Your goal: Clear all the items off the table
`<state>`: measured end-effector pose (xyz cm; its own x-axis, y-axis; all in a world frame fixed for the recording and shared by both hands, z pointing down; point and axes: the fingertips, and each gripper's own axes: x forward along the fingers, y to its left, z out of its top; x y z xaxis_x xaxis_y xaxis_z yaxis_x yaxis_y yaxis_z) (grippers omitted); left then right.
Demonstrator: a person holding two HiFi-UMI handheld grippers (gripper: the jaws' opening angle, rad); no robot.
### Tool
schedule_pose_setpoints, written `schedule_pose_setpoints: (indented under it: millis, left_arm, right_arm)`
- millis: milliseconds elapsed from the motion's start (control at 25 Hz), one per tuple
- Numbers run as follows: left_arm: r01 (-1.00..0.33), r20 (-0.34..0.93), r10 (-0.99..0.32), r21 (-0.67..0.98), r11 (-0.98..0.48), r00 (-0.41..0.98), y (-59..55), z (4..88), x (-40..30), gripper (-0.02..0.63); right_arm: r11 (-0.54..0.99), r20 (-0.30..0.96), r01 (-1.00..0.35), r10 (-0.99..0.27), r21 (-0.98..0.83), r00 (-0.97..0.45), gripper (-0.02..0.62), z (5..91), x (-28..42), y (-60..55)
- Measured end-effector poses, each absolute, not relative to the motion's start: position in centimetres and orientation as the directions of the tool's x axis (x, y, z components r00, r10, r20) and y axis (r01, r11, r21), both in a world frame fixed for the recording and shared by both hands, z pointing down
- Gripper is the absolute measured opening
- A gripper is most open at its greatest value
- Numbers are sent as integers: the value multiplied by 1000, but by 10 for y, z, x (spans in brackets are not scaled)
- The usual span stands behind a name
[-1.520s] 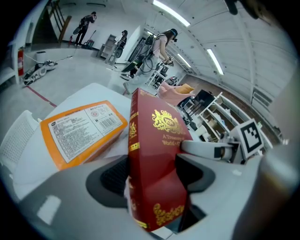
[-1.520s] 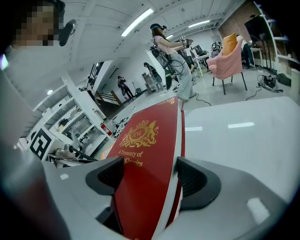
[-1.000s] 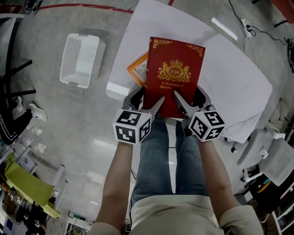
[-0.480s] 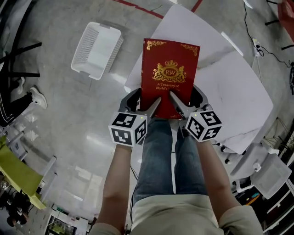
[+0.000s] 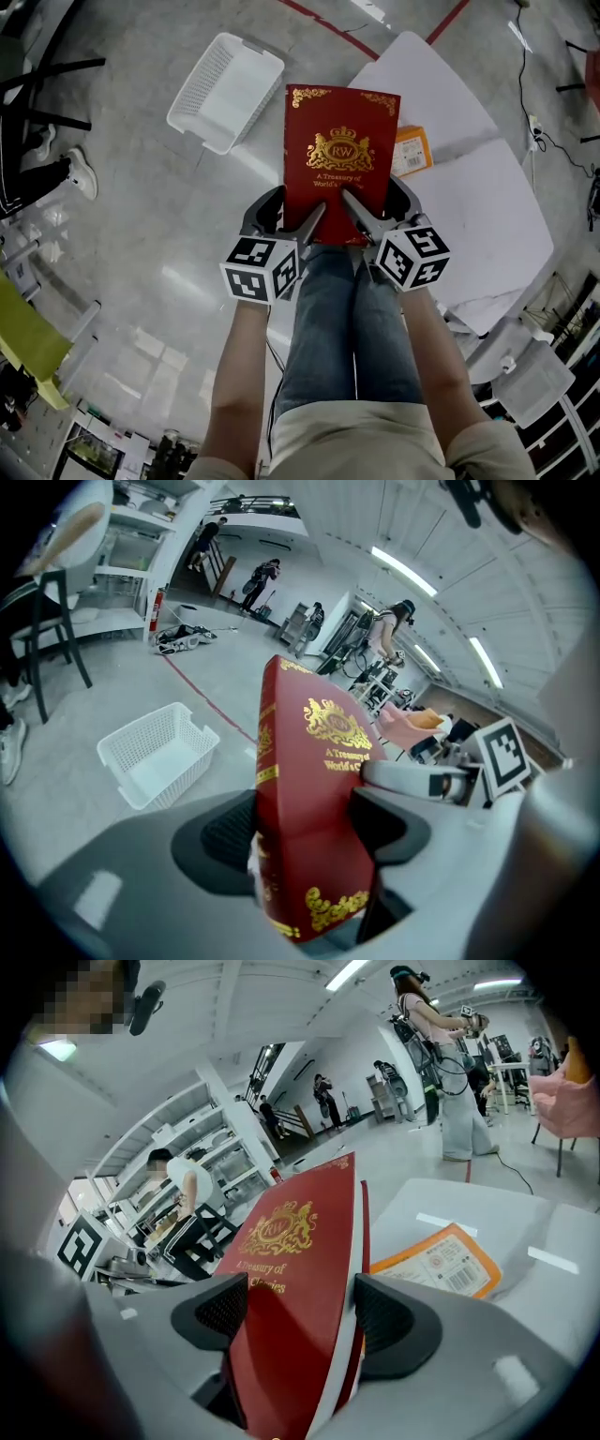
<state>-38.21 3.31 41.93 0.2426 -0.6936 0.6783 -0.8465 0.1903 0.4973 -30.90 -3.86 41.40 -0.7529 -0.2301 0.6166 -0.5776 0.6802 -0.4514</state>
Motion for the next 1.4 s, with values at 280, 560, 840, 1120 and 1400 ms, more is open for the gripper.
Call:
schedule_pose_setpoints:
  millis: [280, 560, 840, 1120, 1400]
  left_arm:
    - [-829, 673, -717, 498, 256, 183, 45, 420, -422, 311]
    - [-803, 672, -729, 502, 321, 129, 60, 425, -455, 310]
    - [-791, 681, -728, 487, 371, 78, 62, 427, -468, 311]
    - [-755, 688, -725, 488, 438, 25, 69, 430, -496, 311]
    - [-721, 697, -717, 490, 489, -13, 68, 446, -554, 311]
  right_arm:
    - [726, 616, -522, -173, -448, -769, 359, 414, -355, -32]
    - [763, 620, -467, -112, -447, -777, 359, 419, -396, -23]
    - [777, 617, -425, -61, -464, -785, 359, 423, -413, -25]
    - [805, 615, -363, 4, -470, -789, 359, 426, -449, -22]
    - [820, 622, -318, 59, -476, -781, 359, 442, -512, -26]
